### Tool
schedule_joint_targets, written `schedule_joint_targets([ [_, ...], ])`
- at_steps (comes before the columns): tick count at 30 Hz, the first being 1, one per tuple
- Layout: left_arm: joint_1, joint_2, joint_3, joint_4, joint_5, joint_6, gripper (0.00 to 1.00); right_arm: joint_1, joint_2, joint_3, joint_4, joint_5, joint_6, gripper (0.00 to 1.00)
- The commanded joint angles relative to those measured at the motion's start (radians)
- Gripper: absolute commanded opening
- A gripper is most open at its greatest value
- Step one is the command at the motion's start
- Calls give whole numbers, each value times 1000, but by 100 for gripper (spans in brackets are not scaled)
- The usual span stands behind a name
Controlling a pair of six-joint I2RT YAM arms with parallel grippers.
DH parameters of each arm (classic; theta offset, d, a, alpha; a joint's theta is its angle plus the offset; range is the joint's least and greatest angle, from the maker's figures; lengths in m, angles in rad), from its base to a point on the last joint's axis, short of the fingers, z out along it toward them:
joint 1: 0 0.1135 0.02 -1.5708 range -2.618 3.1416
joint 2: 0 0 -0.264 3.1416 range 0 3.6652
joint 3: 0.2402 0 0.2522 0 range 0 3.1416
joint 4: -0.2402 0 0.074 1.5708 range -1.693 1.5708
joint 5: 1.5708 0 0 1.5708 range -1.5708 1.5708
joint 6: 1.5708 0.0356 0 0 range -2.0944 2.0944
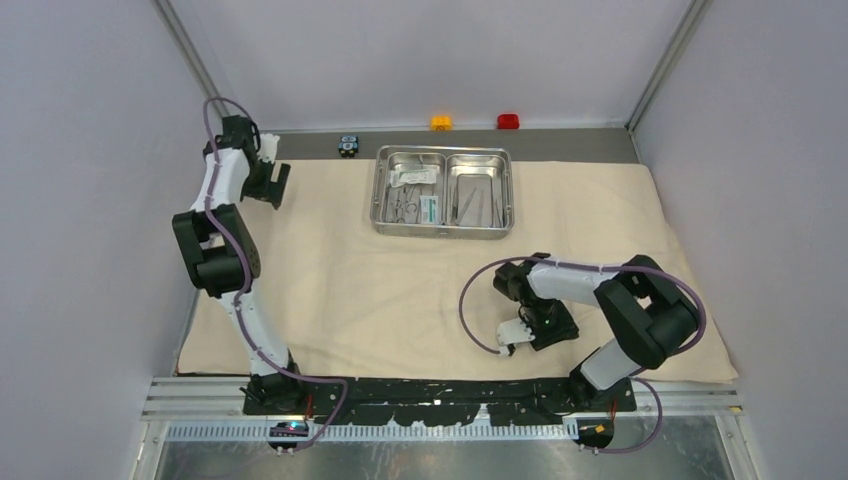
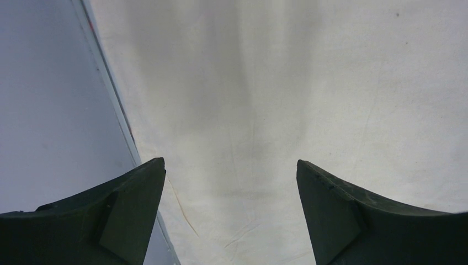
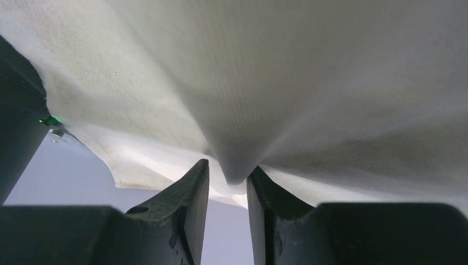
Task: Open and lay out the surgical kit
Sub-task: Smooth out the surgical kit at the center of the board.
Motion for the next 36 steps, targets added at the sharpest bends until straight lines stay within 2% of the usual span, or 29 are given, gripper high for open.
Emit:
schedule_joint_targets([
  [1,-44,19,96,-28,-78,1,91,64,-6,-49,7,-60,-25,36],
  [4,-62,42,141,-54,-83,-6,91,112,-32,-38,-26,-57,-3,36],
  [9,-69,42,156,-63,-71,-6,92,143,-82,184,-205,-276,97,36],
  [14,-69,22,131,-38,-71,20,92,141,-158,221,-192,-251,176,36],
  [17,-69,3,100,-22,-61,33,93,102,-193,201,-123,-248,256,37],
  [20,-68,-26,48,5,-43,49,93,-19,-211,192,-71,-283,316,38],
  [27,-68,-85,-74,65,-2,88,93,-411,-243,134,-58,-350,360,41],
  [36,-66,-157,-216,146,34,125,93,-672,-281,-35,62,-223,305,41],
])
